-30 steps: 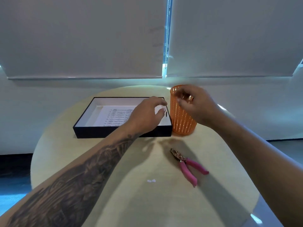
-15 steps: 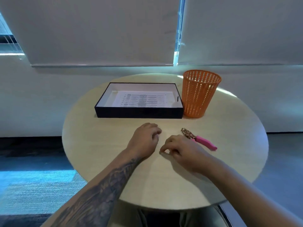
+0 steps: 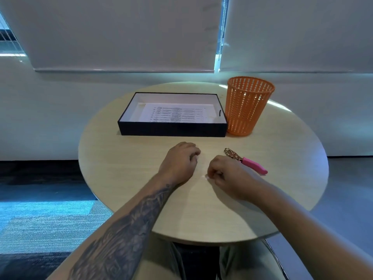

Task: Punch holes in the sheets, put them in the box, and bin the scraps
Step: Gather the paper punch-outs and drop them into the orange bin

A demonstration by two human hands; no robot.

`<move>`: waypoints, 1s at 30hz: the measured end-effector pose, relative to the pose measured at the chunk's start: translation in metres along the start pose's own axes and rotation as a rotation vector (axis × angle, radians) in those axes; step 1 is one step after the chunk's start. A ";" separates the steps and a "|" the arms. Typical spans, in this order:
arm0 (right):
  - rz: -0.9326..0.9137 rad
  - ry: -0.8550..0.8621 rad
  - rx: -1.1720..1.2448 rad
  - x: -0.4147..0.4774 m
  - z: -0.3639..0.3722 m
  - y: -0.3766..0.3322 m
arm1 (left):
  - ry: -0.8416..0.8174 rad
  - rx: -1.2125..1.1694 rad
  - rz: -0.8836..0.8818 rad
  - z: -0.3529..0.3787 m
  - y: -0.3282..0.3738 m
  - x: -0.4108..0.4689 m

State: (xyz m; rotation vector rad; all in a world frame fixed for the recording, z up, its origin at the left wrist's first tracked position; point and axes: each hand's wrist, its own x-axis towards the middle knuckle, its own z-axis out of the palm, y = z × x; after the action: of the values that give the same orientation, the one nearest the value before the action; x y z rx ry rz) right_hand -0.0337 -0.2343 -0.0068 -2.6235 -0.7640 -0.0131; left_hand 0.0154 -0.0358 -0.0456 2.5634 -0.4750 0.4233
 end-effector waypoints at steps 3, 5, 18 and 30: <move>0.005 -0.007 0.014 0.001 0.001 -0.002 | 0.005 -0.001 0.002 0.000 0.000 -0.001; 0.024 -0.001 0.031 0.002 0.001 -0.002 | 0.006 -0.001 0.004 0.000 -0.001 -0.001; -0.013 -0.010 -0.002 0.010 0.008 0.001 | 0.009 0.017 0.000 0.001 -0.001 -0.001; -0.029 -0.090 -0.116 0.012 -0.002 -0.001 | 0.012 0.012 0.005 0.001 -0.002 -0.001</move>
State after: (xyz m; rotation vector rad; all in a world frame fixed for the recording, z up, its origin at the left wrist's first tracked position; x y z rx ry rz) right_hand -0.0240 -0.2280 -0.0034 -2.7381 -0.8552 0.0553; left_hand 0.0159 -0.0344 -0.0471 2.5707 -0.4762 0.4440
